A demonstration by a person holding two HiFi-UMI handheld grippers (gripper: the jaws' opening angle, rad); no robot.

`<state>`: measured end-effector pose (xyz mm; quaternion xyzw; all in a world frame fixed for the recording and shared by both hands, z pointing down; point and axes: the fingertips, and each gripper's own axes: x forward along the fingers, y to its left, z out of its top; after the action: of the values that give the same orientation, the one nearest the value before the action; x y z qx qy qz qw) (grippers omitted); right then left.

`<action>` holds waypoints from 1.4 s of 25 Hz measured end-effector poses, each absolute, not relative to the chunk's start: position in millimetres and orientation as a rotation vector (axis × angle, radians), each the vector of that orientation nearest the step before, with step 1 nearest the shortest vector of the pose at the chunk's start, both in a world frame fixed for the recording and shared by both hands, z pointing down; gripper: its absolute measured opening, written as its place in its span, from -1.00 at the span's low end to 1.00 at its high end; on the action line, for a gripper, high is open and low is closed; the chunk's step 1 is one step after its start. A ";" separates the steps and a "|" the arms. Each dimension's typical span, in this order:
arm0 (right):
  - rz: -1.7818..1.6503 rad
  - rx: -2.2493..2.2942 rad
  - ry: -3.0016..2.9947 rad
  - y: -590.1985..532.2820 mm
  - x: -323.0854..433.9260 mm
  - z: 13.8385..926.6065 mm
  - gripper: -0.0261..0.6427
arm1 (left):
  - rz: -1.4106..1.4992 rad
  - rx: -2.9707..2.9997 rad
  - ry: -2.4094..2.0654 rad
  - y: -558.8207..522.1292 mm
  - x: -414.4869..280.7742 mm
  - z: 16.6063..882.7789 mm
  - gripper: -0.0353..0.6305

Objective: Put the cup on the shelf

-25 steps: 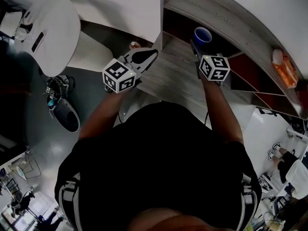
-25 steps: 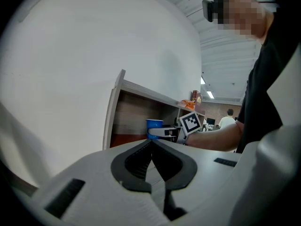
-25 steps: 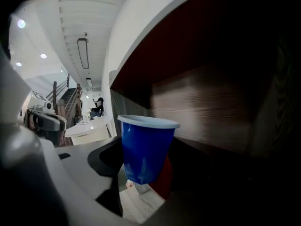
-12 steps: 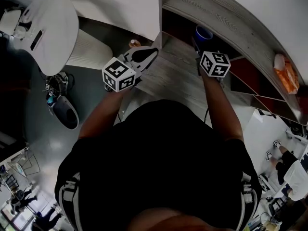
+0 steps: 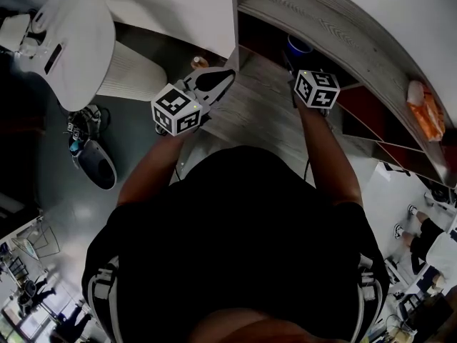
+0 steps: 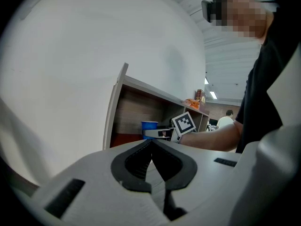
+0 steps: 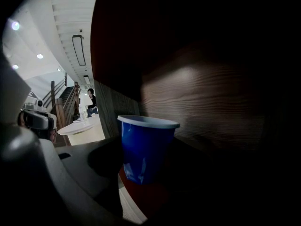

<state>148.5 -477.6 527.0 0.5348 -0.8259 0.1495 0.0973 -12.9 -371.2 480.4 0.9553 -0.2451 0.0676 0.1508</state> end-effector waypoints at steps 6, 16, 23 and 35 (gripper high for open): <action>0.426 1.571 -2.432 -483.5 145.4 529.7 -0.10 | 0.193 2.741 -0.708 -370.2 -13.1 481.1 -0.84; 0.368 1.538 -2.395 -496.5 139.3 529.7 -0.10 | 0.196 2.740 -0.711 -369.2 -12.2 484.8 -0.84; 0.367 1.500 -2.360 -501.3 137.6 539.8 -0.10 | 0.193 2.735 -0.712 -368.8 -11.8 485.1 -0.84; 0.318 1.459 -2.334 -496.6 133.8 541.8 -0.06 | 0.192 2.727 -0.704 -367.3 -10.5 486.8 -0.84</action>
<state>133.8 -496.6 541.8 0.5174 -0.8280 0.1127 0.1843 -10.5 -367.3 486.8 0.9537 -0.2463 0.0673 0.1586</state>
